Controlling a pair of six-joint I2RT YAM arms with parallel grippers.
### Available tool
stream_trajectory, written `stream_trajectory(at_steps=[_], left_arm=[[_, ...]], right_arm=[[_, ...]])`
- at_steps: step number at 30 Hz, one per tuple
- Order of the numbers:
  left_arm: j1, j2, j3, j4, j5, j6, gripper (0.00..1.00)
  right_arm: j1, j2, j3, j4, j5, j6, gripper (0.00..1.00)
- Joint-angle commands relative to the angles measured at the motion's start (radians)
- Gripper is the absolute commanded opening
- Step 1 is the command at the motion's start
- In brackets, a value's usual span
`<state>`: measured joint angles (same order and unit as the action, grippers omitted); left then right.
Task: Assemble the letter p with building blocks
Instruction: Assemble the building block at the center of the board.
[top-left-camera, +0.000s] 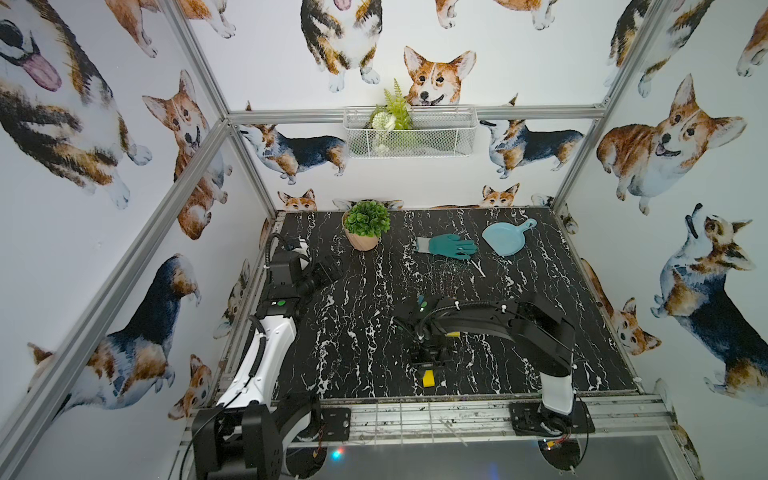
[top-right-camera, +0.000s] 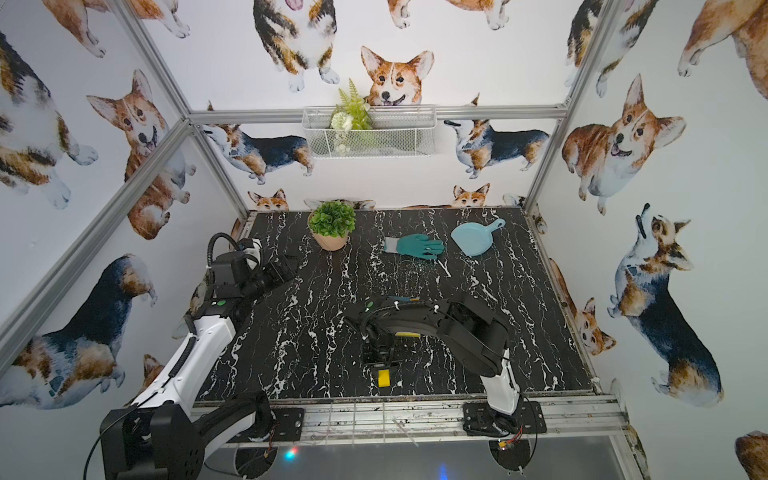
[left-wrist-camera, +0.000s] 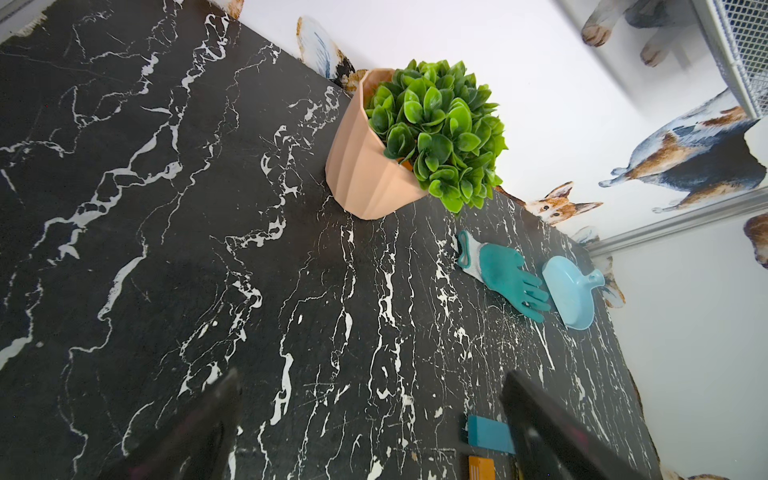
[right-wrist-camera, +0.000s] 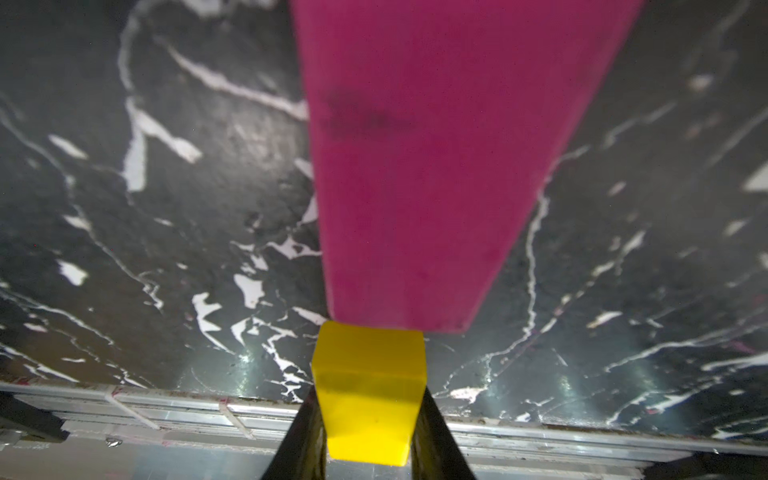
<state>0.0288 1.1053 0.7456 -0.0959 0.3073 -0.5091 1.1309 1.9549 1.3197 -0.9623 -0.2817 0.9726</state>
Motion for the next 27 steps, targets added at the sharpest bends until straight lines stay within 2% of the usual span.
stream_trajectory(at_steps=[1, 19, 27], left_arm=[[0.001, 0.001, 0.0, 0.03, 0.006, -0.002, 1.0], [0.001, 0.014, 0.0, 0.029, 0.013, 0.001, 1.0], [0.001, 0.021, 0.002, 0.025, 0.006, 0.011, 1.0]], right_arm=[[-0.012, -0.004, -0.005, 0.007, 0.005, 0.02, 0.28], [-0.058, 0.012, -0.013, 0.031, -0.029, 0.016, 0.32], [-0.071, 0.028, 0.007, 0.011, -0.035, 0.001, 0.44]])
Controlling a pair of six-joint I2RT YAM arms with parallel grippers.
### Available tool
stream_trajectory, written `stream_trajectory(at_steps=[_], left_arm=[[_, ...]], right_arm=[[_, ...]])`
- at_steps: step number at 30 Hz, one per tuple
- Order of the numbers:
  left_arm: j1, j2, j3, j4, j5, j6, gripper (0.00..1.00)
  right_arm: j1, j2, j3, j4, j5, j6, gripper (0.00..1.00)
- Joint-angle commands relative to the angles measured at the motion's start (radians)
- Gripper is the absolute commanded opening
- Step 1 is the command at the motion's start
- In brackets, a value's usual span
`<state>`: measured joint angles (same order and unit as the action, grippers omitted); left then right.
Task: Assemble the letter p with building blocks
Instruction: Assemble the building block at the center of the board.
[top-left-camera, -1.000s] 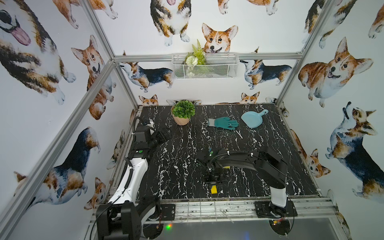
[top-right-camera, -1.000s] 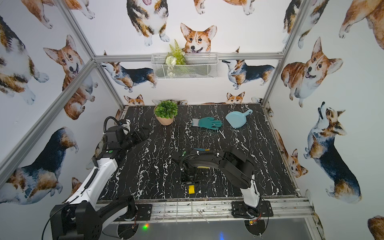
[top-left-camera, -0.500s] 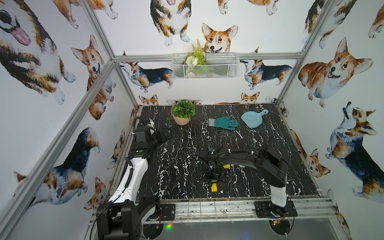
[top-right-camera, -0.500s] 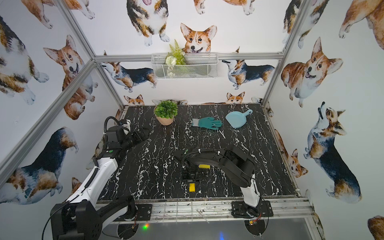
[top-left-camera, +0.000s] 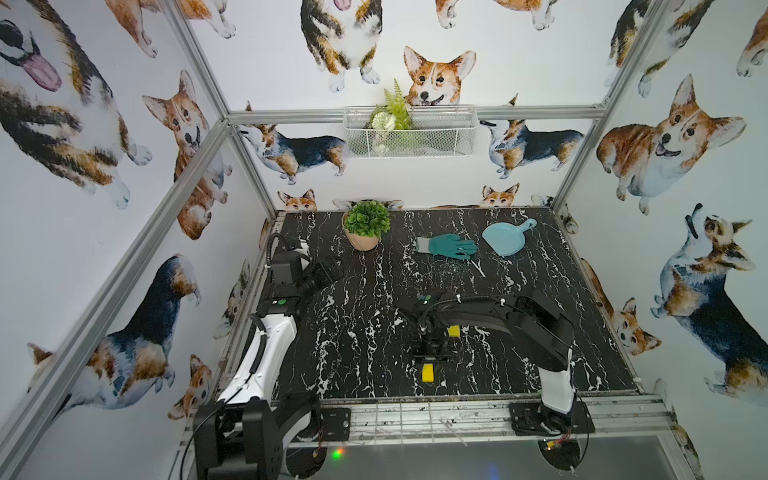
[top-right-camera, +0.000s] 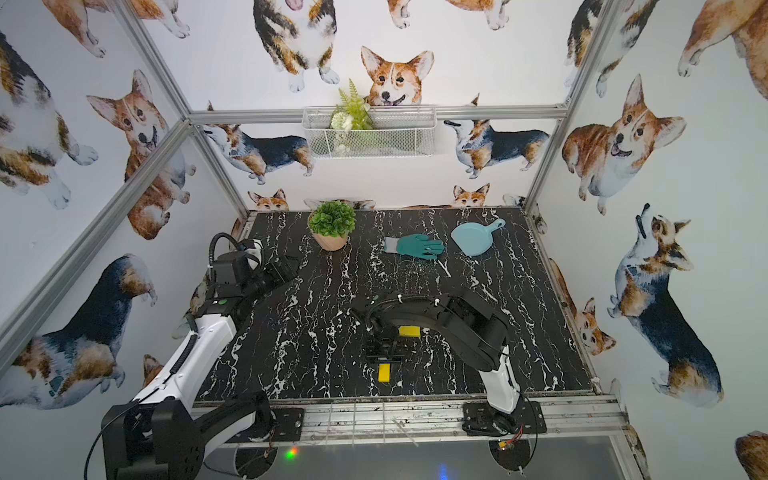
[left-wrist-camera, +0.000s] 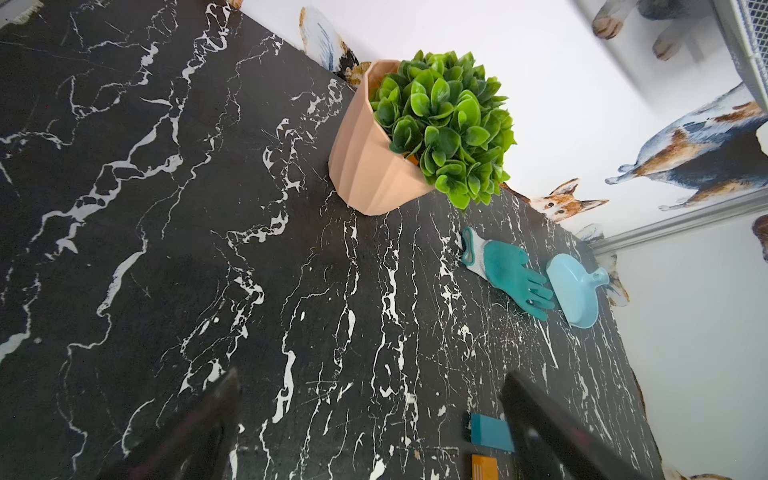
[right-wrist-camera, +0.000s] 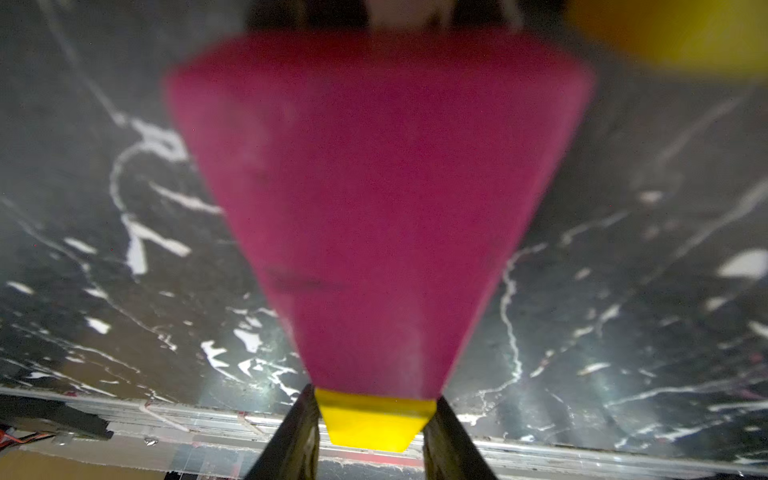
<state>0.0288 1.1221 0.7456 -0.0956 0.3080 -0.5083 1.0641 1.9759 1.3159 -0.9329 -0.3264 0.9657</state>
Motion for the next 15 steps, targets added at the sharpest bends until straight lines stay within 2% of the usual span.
stream_trajectory(at_steps=[1, 10, 15], left_arm=[[0.001, 0.005, 0.004, 0.025, 0.006, 0.01, 1.0], [0.002, 0.007, 0.005, 0.025, 0.006, 0.01, 1.0], [0.002, 0.007, 0.006, 0.023, 0.006, 0.014, 1.0]], right_arm=[[-0.004, 0.011, 0.015, -0.023, 0.01, 0.006, 0.45], [-0.004, 0.001, 0.01, -0.018, 0.023, 0.012, 0.4], [0.006, -0.054, 0.032, -0.03, 0.079, 0.007, 0.51]])
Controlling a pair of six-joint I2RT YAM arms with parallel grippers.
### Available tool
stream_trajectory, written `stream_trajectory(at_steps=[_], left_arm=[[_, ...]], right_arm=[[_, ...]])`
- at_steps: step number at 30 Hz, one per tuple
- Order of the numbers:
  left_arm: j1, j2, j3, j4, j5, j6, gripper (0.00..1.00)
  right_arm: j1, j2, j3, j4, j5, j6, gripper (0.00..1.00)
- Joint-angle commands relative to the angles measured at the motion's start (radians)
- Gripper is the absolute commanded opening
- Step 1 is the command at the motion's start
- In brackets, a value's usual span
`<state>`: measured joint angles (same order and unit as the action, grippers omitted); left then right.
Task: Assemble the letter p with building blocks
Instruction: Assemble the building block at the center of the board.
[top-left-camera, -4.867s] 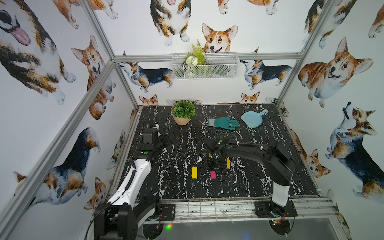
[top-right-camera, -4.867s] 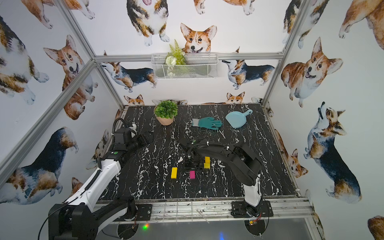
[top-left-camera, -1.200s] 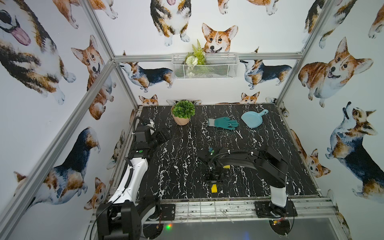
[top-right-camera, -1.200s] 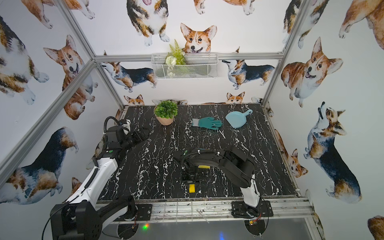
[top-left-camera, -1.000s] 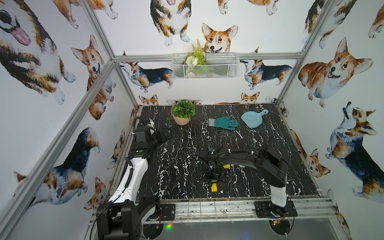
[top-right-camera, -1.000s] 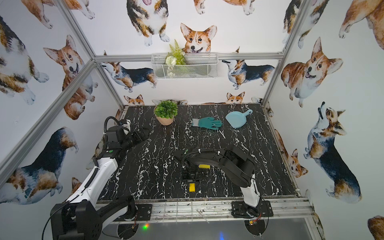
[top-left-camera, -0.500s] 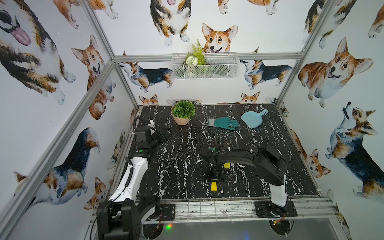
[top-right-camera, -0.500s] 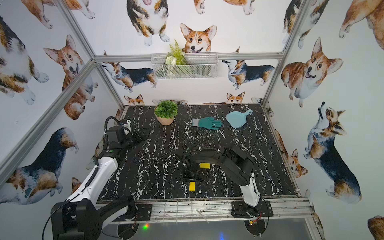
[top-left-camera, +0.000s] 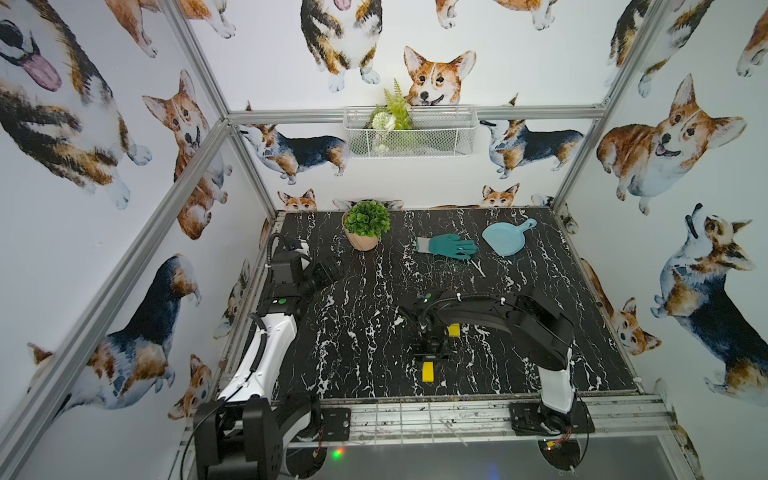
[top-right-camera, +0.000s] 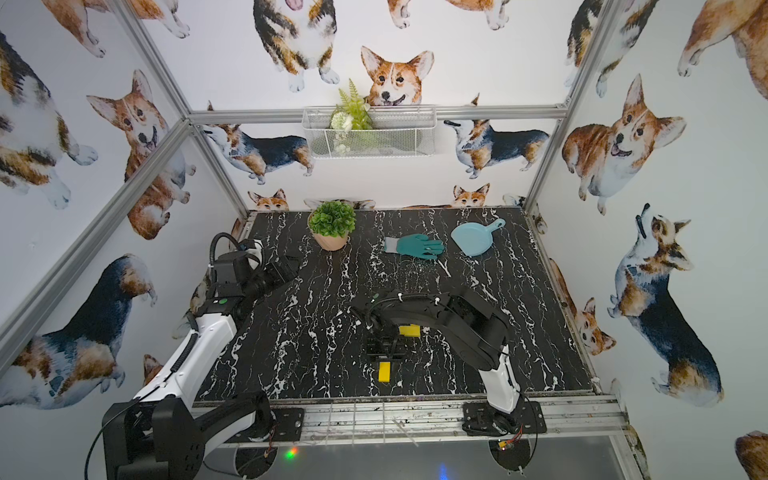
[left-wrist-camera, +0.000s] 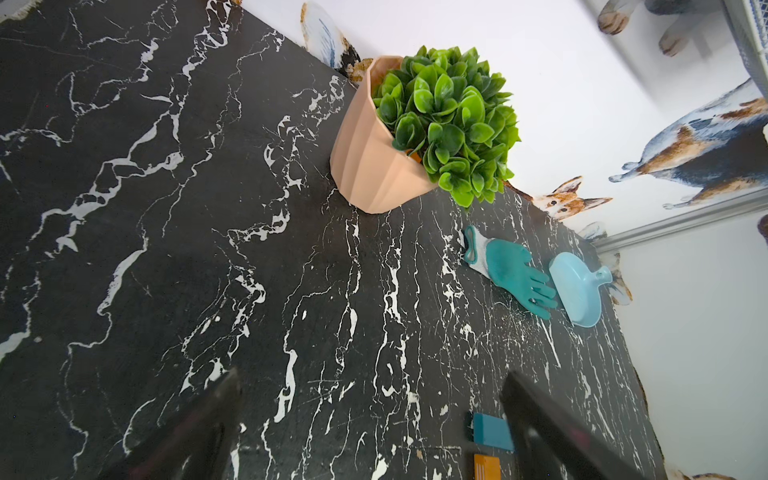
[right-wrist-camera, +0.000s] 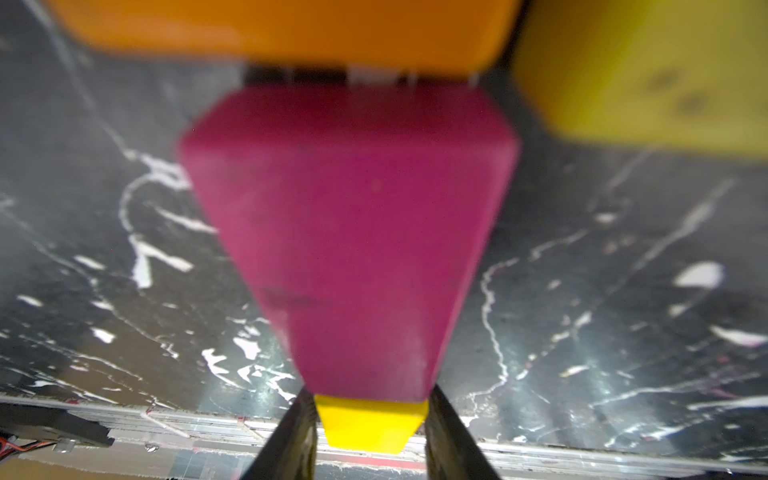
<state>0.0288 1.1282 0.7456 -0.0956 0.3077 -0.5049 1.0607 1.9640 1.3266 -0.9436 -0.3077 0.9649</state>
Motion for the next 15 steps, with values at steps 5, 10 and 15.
stream_trajectory(at_steps=[5, 10, 15], left_arm=[[0.001, -0.006, 0.007, 0.015, 0.002, 0.017, 1.0], [0.002, -0.019, 0.008, 0.009, 0.001, 0.031, 1.0], [-0.001, -0.028, 0.006, 0.012, -0.007, 0.048, 1.0]], right_arm=[[0.021, -0.145, 0.09, -0.024, 0.135, -0.026, 0.73], [0.013, -0.262, 0.116, -0.017, 0.241, -0.111, 0.94], [-0.107, -0.413, 0.005, 0.105, 0.267, -0.216, 1.0]])
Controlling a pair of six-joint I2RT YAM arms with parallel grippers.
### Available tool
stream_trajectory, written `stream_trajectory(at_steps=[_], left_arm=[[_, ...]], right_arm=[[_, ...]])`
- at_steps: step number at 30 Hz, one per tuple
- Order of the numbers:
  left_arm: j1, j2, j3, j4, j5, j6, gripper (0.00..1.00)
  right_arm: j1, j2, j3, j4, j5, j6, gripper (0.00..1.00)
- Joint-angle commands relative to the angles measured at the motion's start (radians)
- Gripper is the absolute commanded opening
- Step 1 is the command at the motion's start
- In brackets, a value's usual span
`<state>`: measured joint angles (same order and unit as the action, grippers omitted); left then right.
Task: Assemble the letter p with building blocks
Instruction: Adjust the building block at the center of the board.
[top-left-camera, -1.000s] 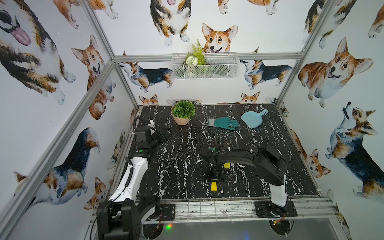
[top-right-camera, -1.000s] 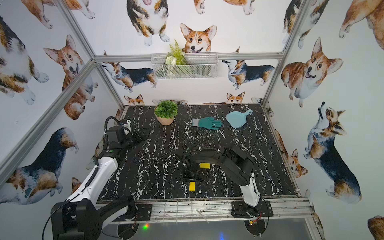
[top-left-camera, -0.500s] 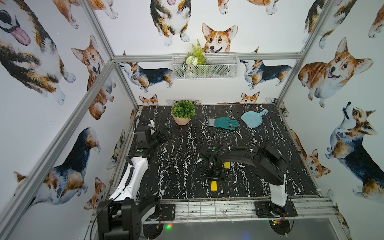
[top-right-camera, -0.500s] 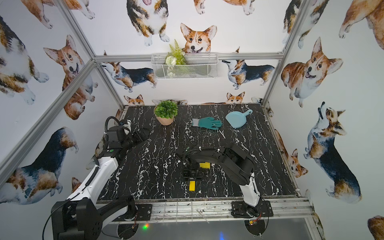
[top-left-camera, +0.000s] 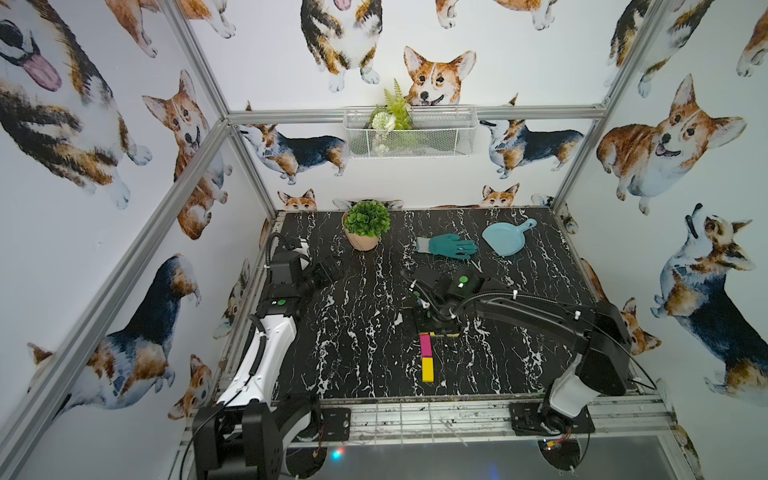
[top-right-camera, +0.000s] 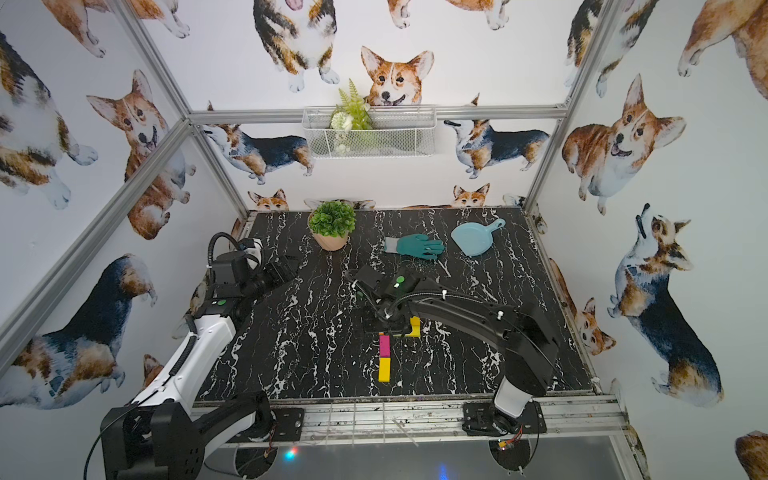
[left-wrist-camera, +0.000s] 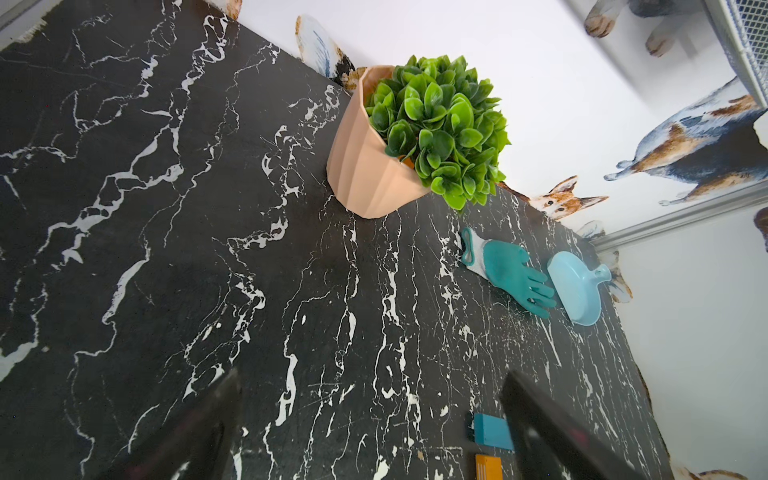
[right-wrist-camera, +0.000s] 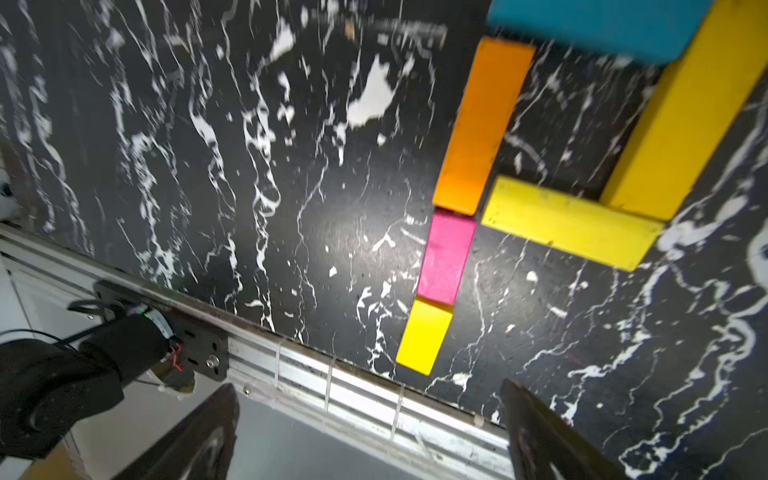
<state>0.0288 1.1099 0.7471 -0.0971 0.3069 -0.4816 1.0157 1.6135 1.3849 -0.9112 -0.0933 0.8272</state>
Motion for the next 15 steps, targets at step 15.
stream_trajectory(at_steps=[15], left_arm=[[-0.181, 0.091, 0.005, 0.09, 0.169, 0.113, 1.0]], right_arm=[[-0.351, -0.178, -0.421, 0.361, -0.17, -0.14, 1.0]])
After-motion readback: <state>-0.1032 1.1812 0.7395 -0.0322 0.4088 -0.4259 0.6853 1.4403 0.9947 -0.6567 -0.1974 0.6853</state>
